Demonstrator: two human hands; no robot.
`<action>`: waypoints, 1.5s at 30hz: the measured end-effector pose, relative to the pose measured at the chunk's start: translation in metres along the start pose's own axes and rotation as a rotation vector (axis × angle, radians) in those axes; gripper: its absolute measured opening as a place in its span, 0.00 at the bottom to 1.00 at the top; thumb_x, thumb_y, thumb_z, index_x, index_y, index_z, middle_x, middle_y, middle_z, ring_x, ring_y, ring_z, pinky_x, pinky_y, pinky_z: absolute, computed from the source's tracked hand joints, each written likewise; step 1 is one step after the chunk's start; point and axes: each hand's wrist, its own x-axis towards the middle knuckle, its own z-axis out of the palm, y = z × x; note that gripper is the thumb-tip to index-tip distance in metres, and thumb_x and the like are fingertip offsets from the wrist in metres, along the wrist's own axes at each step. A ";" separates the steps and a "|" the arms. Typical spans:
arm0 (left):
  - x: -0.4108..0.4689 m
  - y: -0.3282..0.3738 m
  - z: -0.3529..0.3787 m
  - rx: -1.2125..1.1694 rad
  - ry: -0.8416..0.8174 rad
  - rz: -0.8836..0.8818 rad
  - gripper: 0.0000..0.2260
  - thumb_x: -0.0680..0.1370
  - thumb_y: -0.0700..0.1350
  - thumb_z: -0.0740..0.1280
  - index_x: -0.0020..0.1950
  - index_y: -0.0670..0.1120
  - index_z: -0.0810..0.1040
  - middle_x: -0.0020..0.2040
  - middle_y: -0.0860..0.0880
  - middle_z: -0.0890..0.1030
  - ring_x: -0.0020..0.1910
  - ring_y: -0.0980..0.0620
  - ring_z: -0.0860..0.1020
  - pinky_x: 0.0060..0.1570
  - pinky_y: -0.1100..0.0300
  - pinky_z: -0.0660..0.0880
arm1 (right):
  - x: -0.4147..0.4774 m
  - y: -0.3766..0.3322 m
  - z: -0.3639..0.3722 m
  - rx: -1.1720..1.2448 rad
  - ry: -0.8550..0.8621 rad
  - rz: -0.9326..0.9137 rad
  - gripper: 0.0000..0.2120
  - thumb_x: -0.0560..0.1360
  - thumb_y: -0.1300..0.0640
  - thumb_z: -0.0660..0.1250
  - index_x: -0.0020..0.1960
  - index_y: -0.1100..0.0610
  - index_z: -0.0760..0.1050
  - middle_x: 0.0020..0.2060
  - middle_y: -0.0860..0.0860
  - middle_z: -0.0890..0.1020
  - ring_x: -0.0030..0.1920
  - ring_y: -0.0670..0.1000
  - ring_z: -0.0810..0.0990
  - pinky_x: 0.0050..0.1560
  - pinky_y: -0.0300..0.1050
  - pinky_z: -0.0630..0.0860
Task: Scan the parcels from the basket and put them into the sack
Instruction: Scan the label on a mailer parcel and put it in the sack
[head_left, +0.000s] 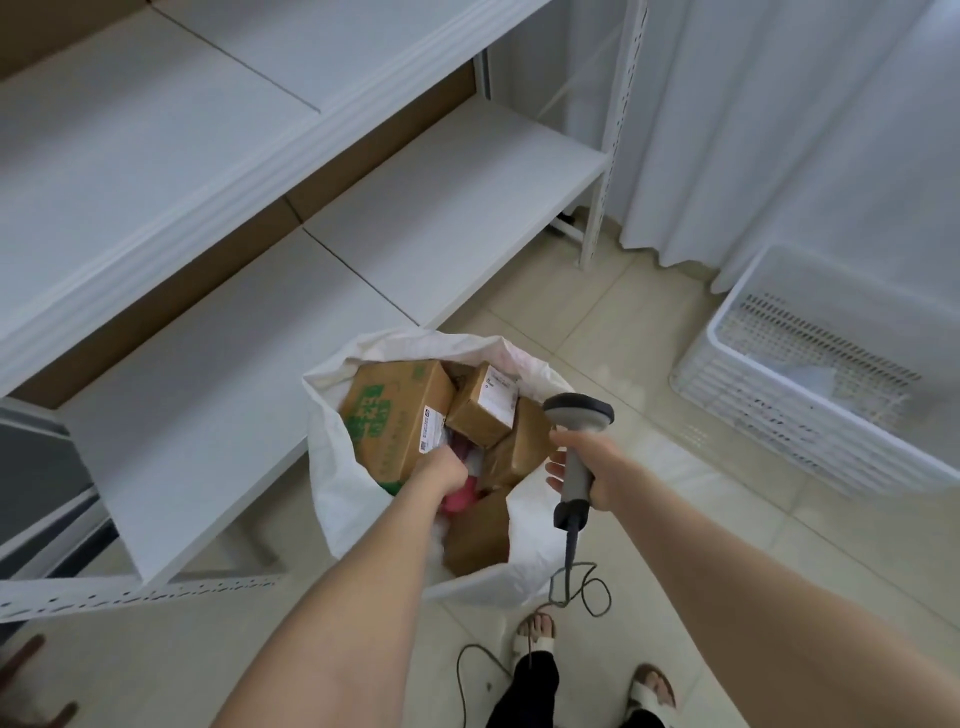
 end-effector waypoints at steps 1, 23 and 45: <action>-0.001 0.009 -0.006 -0.023 0.011 0.038 0.15 0.79 0.39 0.59 0.64 0.38 0.74 0.61 0.39 0.77 0.57 0.40 0.76 0.54 0.52 0.74 | -0.005 -0.005 -0.003 0.015 -0.011 -0.019 0.19 0.74 0.60 0.72 0.62 0.61 0.71 0.46 0.58 0.80 0.41 0.54 0.81 0.35 0.48 0.79; -0.193 0.439 0.002 0.062 0.296 0.631 0.08 0.77 0.38 0.62 0.50 0.46 0.78 0.54 0.44 0.77 0.56 0.45 0.75 0.54 0.58 0.70 | -0.148 -0.173 -0.329 0.444 -0.090 -0.565 0.04 0.76 0.62 0.68 0.48 0.60 0.73 0.32 0.54 0.77 0.27 0.48 0.72 0.33 0.43 0.72; -0.172 0.752 0.044 0.145 0.262 0.831 0.16 0.77 0.36 0.60 0.64 0.37 0.74 0.66 0.38 0.74 0.66 0.42 0.72 0.65 0.54 0.69 | -0.105 -0.347 -0.536 0.701 0.073 -0.604 0.09 0.75 0.57 0.70 0.53 0.57 0.75 0.28 0.53 0.77 0.26 0.48 0.73 0.31 0.42 0.72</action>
